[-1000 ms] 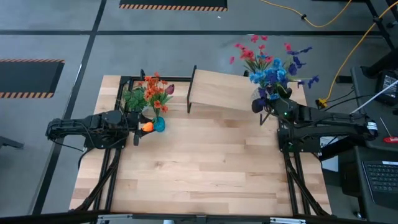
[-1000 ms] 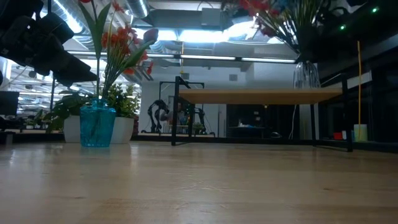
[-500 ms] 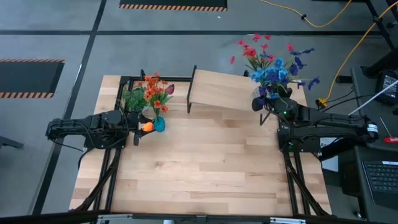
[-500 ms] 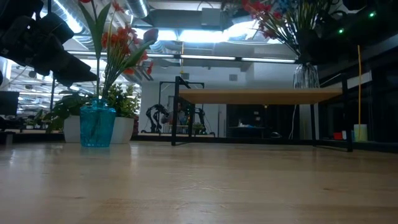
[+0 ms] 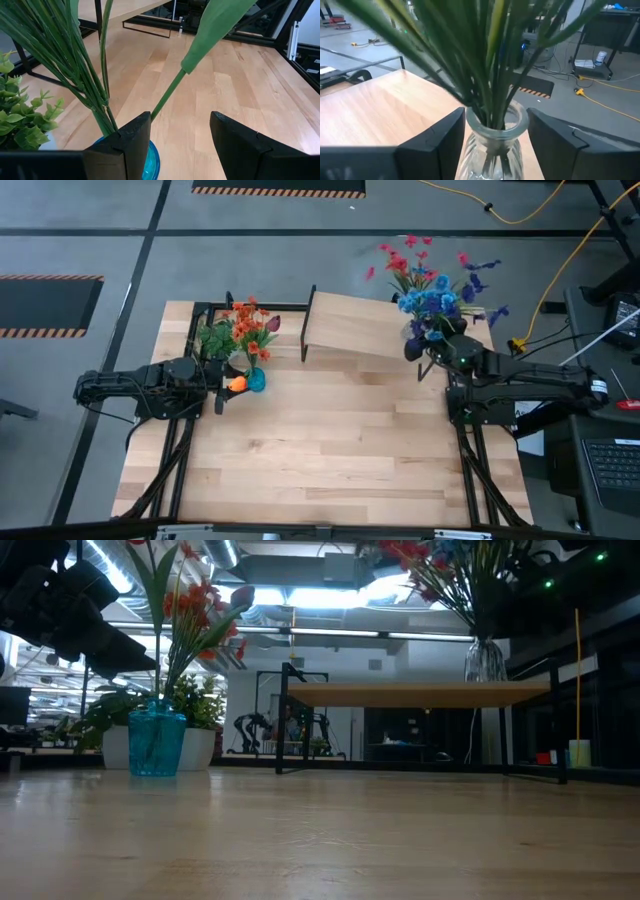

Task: Pick and place flowers into a vace then onto a shelf
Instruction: Put the transparent vase with flowers on the shelf, then put the blue vase with flowers on the shelf

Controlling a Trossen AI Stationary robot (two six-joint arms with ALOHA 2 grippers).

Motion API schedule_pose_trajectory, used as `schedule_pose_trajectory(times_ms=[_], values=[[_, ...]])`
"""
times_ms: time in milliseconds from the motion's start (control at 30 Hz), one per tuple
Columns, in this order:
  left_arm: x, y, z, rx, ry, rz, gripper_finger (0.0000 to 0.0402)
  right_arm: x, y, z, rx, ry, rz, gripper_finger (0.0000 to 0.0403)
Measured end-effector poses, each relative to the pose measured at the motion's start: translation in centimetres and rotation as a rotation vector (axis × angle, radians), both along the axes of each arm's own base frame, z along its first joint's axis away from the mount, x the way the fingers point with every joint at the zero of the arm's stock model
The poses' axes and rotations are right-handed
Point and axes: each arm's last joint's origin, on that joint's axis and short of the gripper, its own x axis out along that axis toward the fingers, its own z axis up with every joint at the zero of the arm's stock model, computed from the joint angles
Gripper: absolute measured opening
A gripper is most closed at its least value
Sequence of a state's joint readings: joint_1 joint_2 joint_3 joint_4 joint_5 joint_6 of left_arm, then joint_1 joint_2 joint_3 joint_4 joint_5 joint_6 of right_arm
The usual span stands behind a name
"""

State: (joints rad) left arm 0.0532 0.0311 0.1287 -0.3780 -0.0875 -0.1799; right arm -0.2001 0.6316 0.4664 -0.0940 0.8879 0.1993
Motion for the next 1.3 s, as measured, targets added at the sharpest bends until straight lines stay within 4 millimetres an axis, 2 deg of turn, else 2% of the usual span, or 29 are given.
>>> schedule_pose_trajectory(times_ms=[567, 1000, 1300], values=[[0.0, 0.0, 0.0, 0.0, 0.0, 0.0, 0.0198, -1.8, 0.6, 1.3, -0.026, -0.069, 0.112, 0.0214], [0.0, 0.0, 0.0, 0.0, 0.0, -0.001, 0.0198, -3.9, 1.0, 1.2, -0.021, -0.057, 0.111, 0.0214], [0.0, 0.0, 0.0, -0.001, 0.0, -0.001, 0.0198, -4.2, 1.3, 0.7, 0.041, -0.059, 0.206, 0.0214]])
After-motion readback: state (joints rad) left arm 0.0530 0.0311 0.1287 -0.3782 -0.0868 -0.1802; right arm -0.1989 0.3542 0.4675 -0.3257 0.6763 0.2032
